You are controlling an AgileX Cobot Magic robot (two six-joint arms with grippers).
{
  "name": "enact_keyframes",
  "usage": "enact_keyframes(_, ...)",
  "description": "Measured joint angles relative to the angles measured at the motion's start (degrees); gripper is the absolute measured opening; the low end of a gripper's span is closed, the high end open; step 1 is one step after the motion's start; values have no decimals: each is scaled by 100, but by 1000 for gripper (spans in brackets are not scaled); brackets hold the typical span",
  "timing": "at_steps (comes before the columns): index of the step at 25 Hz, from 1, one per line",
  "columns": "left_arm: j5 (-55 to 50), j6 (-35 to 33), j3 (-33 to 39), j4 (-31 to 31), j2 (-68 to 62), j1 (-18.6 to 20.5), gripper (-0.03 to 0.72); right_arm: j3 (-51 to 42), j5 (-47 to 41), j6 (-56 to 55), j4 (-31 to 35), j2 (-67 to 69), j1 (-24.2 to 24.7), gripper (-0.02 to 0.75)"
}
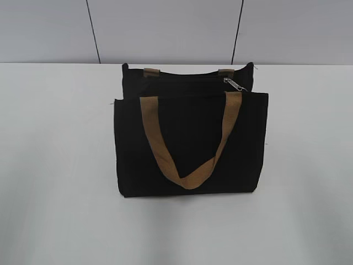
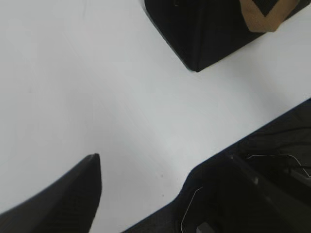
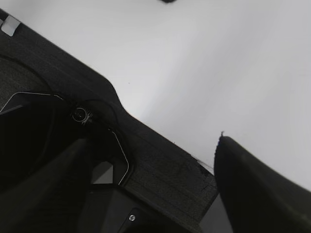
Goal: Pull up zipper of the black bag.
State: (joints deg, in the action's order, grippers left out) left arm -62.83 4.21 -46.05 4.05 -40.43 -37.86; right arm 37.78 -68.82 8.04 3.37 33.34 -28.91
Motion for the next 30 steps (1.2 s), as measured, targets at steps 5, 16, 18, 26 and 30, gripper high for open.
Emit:
enact_keyframes(5, -592, -83, 173, -82, 1034, 0, 564, -504, -73, -133, 0, -709, 0, 593)
enact_keyframes(16, -69, -566, 1405, -515, 2480, 0, 546, -923, 226, -100, -6, -1297, 0, 593)
enact_keyframes(18, 101, -601, 1473, -531, 2474, 0, 546, -1044, 492, -28, -6, -1297, 0, 593)
enact_keyframes(26, 166, -630, 1492, -531, 2435, 0, 545, -1085, 600, 64, -5, -1240, 0, 593)
enact_keyframes(30, 166, -634, 1492, -531, 2435, 14, 545, -1085, 607, 64, 0, -1240, 12, 593)
